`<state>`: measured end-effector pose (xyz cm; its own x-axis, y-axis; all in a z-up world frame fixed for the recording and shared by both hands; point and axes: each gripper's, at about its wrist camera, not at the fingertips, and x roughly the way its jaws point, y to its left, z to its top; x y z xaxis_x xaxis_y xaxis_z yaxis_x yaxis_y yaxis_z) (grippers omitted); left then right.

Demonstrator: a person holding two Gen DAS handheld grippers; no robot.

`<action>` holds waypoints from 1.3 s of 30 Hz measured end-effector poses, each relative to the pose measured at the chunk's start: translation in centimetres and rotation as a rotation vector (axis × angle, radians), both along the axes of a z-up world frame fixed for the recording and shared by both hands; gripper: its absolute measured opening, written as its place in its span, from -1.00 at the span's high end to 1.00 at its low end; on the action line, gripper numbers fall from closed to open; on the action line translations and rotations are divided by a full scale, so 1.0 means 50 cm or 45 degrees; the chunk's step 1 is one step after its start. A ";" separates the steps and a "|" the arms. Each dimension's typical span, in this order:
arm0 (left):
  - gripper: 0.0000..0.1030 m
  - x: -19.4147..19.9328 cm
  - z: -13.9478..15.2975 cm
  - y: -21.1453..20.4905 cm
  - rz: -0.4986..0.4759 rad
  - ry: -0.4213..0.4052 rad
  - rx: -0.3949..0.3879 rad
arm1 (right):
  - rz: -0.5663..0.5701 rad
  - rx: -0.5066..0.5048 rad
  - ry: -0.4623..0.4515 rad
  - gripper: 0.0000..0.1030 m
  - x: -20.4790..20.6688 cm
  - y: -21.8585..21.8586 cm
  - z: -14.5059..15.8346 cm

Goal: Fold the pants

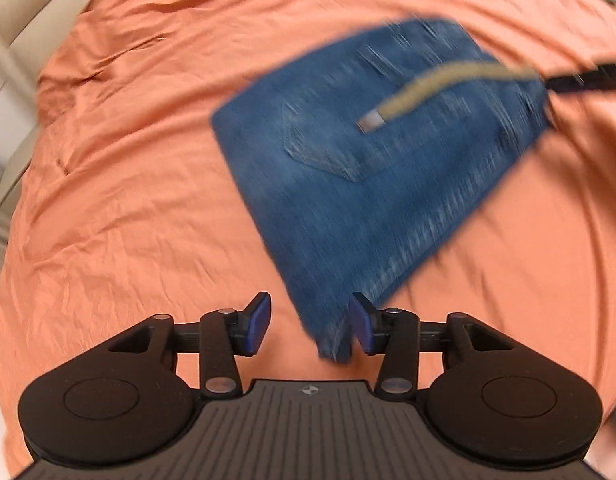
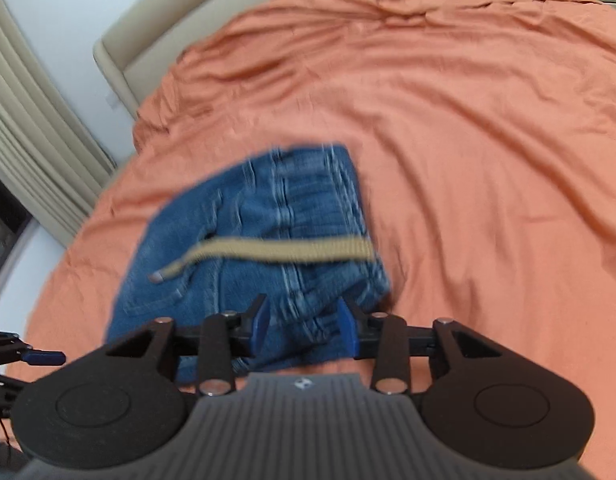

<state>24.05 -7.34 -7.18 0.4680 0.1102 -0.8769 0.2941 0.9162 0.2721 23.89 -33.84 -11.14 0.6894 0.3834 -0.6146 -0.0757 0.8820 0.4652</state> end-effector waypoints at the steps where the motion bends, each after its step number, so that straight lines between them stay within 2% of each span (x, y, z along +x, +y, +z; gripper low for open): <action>1: -0.09 0.013 0.007 0.002 0.033 -0.019 -0.001 | -0.007 0.032 -0.018 0.14 -0.001 -0.008 0.003; 6: -0.09 0.072 0.012 0.009 0.155 -0.077 0.061 | -0.075 0.045 -0.055 0.05 0.011 -0.027 0.006; 8: -0.09 0.094 0.007 0.023 0.179 -0.070 0.039 | -0.084 0.059 -0.065 0.04 0.022 -0.033 0.011; 10: -0.09 0.113 -0.003 0.031 0.203 -0.052 0.013 | -0.084 0.064 -0.091 -0.14 0.033 -0.037 0.015; 12: -0.09 0.119 -0.007 0.040 0.229 -0.047 -0.028 | -0.085 0.058 -0.112 -0.23 0.045 -0.039 0.016; 14: -0.09 0.133 -0.019 0.046 0.244 -0.033 -0.047 | -0.090 0.054 -0.112 -0.23 0.062 -0.042 0.011; 18: -0.09 0.156 -0.043 0.053 0.251 -0.055 -0.025 | -0.117 0.065 -0.087 -0.24 0.089 -0.044 -0.011; 24: -0.09 0.181 -0.073 0.083 0.290 -0.059 -0.154 | -0.119 -0.038 -0.057 -0.24 0.123 -0.032 -0.043; 28: -0.13 0.193 -0.088 0.107 0.321 -0.066 -0.244 | -0.112 -0.006 -0.002 -0.33 0.142 -0.039 -0.064; 33: -0.15 0.215 -0.100 0.155 0.414 -0.077 -0.420 | -0.116 0.044 0.035 -0.32 0.157 -0.045 -0.082; 39: -0.26 0.242 -0.129 0.171 0.458 -0.038 -0.446 | -0.100 0.016 0.073 -0.33 0.172 -0.036 -0.102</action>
